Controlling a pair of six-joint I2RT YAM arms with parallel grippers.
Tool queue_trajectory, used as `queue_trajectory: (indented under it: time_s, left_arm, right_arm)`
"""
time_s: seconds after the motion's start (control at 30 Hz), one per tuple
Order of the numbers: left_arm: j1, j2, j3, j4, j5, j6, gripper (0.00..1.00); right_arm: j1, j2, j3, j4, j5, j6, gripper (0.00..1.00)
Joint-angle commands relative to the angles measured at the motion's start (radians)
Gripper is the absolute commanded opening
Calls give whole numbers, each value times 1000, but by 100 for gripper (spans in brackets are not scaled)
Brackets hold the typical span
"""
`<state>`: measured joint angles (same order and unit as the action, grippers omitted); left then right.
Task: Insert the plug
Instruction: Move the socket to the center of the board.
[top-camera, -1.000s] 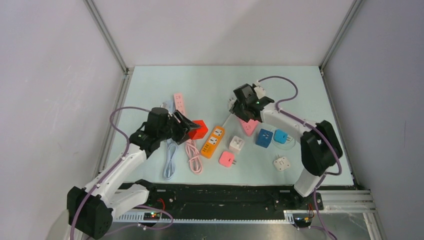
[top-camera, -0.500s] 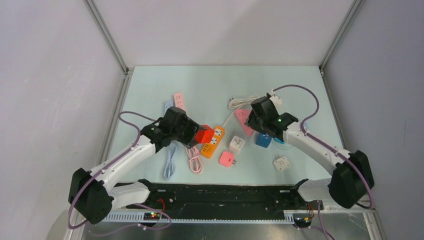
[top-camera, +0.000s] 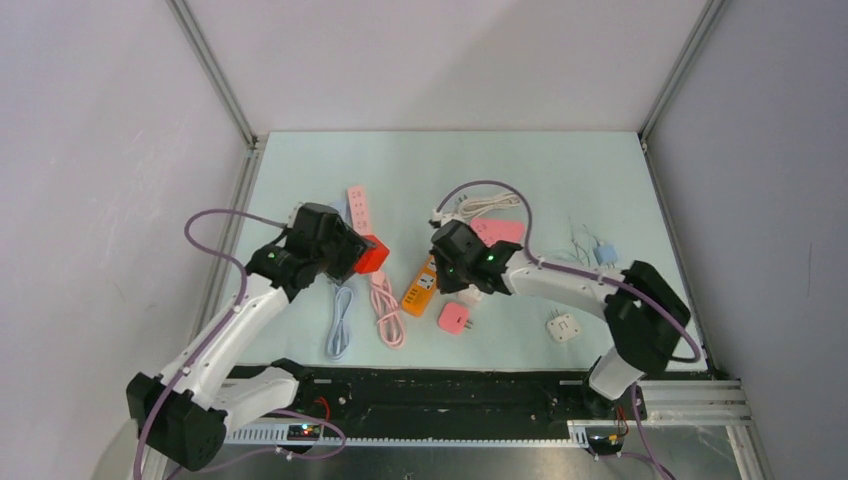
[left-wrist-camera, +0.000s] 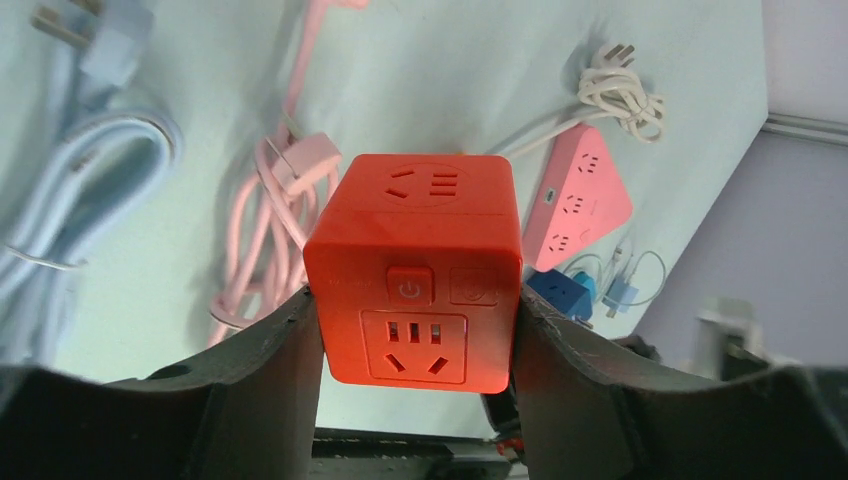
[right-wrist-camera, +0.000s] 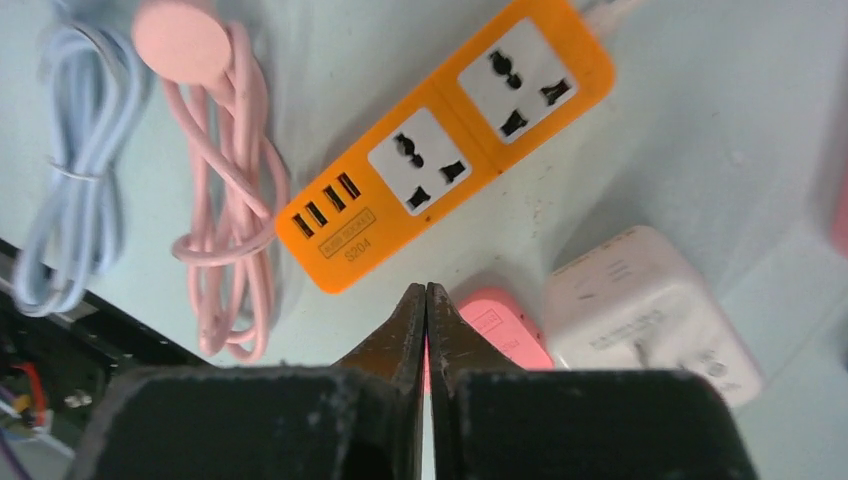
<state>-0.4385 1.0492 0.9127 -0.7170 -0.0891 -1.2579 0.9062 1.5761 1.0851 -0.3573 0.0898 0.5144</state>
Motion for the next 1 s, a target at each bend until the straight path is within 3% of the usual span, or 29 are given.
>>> queue_trajectory:
  time_s: [0.0, 0.33, 0.63, 0.8, 0.97]
  left_arm:
    - [44, -47, 65, -30, -44, 169, 0]
    - [62, -128, 148, -71, -189, 351, 0]
    - [94, -152, 143, -75, -266, 431, 0]
    - [107, -132, 128, -76, -261, 458, 0]
    - [107, -47, 153, -78, -168, 511, 0]
  right_arm:
    - [64, 93, 66, -46, 45, -60, 0]
    - [149, 380, 297, -139, 72, -24, 0]
    - [134, 540, 473, -2, 121, 137, 0]
    - [104, 680, 639, -9, 191, 224, 0]
    - [68, 698, 750, -70, 217, 281, 0]
